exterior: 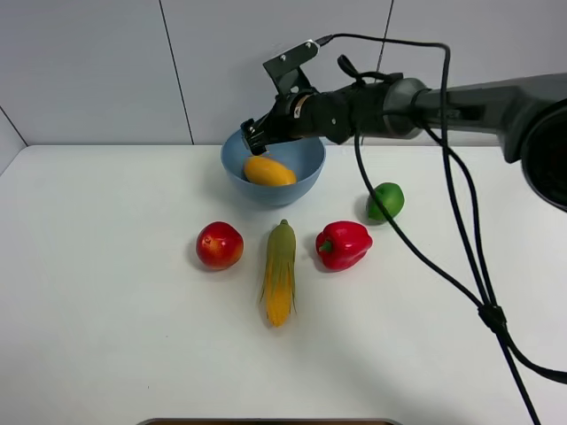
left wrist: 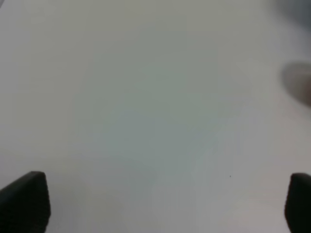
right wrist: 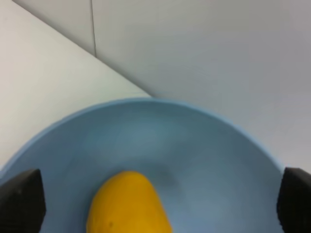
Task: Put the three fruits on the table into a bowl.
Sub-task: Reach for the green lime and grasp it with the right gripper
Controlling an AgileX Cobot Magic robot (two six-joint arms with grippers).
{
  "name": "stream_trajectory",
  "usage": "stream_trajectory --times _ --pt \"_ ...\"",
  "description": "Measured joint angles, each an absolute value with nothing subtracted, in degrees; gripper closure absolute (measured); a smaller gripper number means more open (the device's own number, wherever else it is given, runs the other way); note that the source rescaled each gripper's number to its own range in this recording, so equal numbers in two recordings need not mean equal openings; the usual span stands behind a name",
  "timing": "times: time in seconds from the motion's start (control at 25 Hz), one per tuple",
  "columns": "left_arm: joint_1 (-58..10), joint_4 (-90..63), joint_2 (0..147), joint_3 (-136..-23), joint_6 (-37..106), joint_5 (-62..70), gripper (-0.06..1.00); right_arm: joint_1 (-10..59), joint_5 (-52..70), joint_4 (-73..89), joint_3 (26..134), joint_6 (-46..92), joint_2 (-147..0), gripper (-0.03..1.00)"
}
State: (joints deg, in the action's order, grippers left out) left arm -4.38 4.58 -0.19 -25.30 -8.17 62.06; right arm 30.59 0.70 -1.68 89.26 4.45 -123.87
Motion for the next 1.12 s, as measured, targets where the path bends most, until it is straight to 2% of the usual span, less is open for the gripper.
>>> stream_trajectory --times 0.28,0.72,1.12 --pt "-4.38 4.58 -0.19 -25.30 -8.17 62.06 -0.02 30.63 12.57 -2.90 89.26 1.42 -113.11 0.01" --pt "-4.38 4.58 -0.19 -25.30 -8.17 62.06 -0.02 29.30 37.51 -12.97 89.26 -20.29 -95.00 0.01" --pt "-4.38 4.58 -0.19 -25.30 -8.17 62.06 -0.02 22.52 62.67 -15.05 89.26 -26.67 -83.84 0.01"
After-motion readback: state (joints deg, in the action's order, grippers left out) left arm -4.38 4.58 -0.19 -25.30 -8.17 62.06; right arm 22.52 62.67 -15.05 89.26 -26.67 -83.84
